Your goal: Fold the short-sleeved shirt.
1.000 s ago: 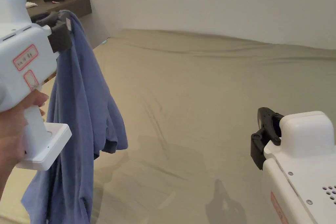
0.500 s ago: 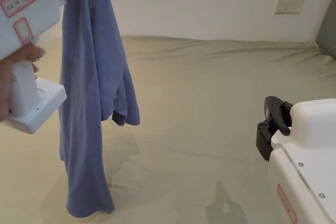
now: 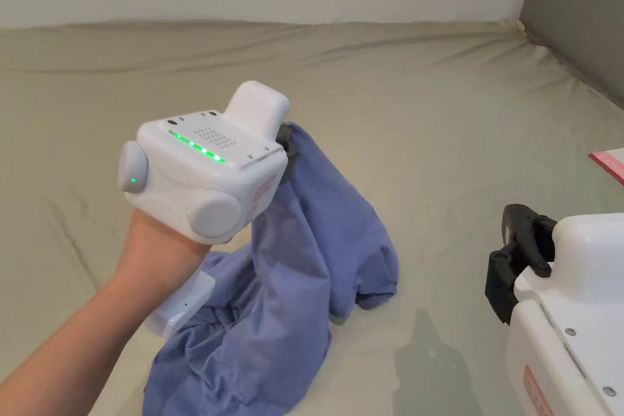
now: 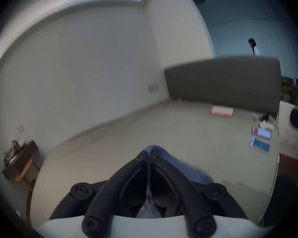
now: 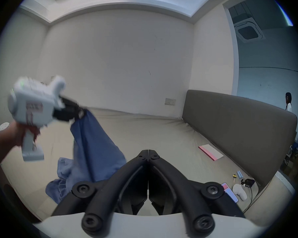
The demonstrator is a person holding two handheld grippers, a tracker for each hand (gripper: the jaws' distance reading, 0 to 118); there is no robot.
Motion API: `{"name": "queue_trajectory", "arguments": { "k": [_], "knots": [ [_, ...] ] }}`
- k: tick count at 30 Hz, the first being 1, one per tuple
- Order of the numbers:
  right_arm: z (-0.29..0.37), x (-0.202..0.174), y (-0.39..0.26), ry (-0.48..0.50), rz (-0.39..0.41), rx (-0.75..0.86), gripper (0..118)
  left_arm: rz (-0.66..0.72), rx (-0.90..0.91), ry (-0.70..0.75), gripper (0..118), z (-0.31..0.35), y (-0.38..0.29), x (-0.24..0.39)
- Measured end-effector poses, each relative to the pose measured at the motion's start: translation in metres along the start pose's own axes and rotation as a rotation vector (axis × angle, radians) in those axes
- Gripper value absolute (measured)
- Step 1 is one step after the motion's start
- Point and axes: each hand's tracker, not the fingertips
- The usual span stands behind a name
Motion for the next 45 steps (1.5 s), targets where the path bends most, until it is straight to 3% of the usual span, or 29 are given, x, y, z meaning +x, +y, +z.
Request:
{"name": "queue_trajectory", "arguments": {
  "k": [8,12,17,19,20,21,22,23,32,36,38,40,41,42,43,45],
  "knots": [
    [-0.028,0.012,-0.029,-0.006,0.006,-0.098,2,0.044,-0.409,-0.007,0,-0.092,-0.121,0.036],
    [-0.036,0.010,-0.036,0.004,0.021,-0.132,2,0.091,-0.458,0.005,0,-0.093,-0.150,0.037],
    [-0.035,0.002,-0.033,0.031,0.060,-0.143,2,0.184,-0.405,-0.050,5,-0.065,-0.131,0.018],
    [-0.030,-0.002,-0.029,0.040,0.077,-0.130,2,0.239,-0.334,-0.028,30,-0.041,-0.120,0.006],
    [-0.029,-0.004,-0.026,0.046,0.084,-0.122,2,0.279,-0.296,-0.027,60,-0.028,-0.112,-0.001],
    [-0.027,-0.005,-0.022,0.052,0.089,-0.114,2,0.306,-0.269,-0.017,103,-0.015,-0.105,-0.008],
    [-0.025,-0.006,-0.018,0.056,0.092,-0.105,2,0.331,-0.237,-0.010,118,0.001,-0.098,-0.014],
    [-0.023,-0.008,-0.013,0.061,0.096,-0.093,2,0.346,-0.179,-0.002,114,0.018,-0.092,-0.019],
    [0.003,-0.029,0.041,0.125,0.140,0.056,2,0.277,0.236,0.286,115,0.185,-0.033,-0.021],
    [0.021,-0.043,0.057,0.141,0.139,0.118,2,0.264,0.339,0.414,114,0.234,-0.027,-0.004],
    [0.031,-0.052,0.061,0.152,0.148,0.143,2,0.272,0.368,0.453,108,0.252,-0.028,0.006],
    [0.039,-0.060,0.063,0.167,0.161,0.165,2,0.273,0.363,0.457,78,0.259,-0.032,0.014],
    [0.043,-0.065,0.063,0.178,0.168,0.171,2,0.266,0.363,0.477,55,0.261,-0.033,0.018],
    [0.046,-0.069,0.063,0.184,0.173,0.176,2,0.257,0.357,0.496,24,0.262,-0.035,0.021],
    [0.049,-0.073,0.063,0.186,0.176,0.182,2,0.251,0.359,0.512,9,0.263,-0.037,0.025],
    [0.057,-0.079,0.061,0.190,0.177,0.200,2,0.246,0.359,0.515,1,0.264,-0.040,0.026]
  ]
}}
